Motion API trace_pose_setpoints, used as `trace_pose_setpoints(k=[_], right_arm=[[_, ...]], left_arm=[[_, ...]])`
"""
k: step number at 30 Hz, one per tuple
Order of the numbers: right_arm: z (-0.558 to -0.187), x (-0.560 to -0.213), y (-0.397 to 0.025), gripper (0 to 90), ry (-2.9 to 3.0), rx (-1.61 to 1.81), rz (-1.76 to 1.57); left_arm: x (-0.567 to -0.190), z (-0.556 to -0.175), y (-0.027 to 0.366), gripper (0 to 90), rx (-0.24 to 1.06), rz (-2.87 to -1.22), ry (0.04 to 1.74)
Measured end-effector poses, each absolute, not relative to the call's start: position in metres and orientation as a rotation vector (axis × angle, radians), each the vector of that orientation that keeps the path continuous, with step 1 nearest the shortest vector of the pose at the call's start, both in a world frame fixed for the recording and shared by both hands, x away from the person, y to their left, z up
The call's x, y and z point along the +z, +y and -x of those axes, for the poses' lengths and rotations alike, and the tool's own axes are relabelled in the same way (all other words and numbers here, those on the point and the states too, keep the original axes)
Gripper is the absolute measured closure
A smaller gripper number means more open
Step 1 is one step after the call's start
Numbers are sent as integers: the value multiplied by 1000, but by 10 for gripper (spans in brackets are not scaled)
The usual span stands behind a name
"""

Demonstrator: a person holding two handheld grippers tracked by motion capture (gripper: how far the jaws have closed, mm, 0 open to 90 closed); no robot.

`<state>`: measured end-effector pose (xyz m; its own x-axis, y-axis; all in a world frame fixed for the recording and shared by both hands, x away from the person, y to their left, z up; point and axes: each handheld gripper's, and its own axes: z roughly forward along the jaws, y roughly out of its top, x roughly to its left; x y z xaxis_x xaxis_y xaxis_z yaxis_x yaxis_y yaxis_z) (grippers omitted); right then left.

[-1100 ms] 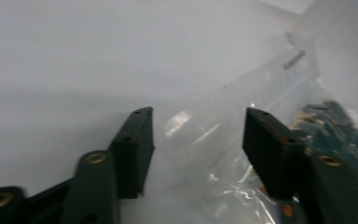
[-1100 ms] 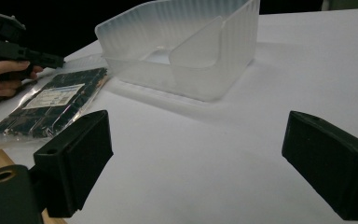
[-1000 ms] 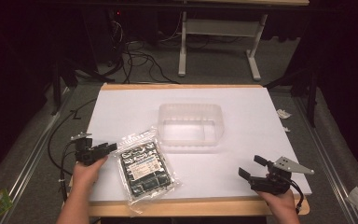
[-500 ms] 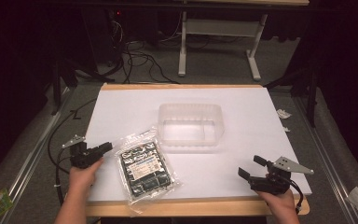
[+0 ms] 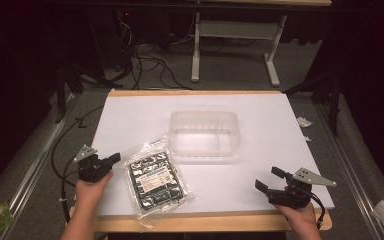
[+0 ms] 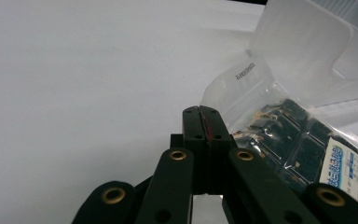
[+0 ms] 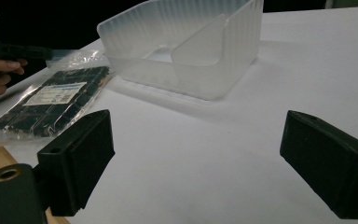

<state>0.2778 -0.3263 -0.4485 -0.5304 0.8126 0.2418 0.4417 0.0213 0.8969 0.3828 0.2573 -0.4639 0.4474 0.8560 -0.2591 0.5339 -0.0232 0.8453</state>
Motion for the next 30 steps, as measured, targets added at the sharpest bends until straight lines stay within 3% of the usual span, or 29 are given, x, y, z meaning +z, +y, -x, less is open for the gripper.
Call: trace_pose_setpoints(k=[9, 30], right_arm=[[-276, -446, -326, 96, 1956, 1512, -1268], [-271, -440, -299, 110, 2016, 1500, -1175]], left_arm=[[-435, -359, 249, 900, 559, -1615, 1178], [-401, -313, 242, 900, 711, -1523, 1032]])
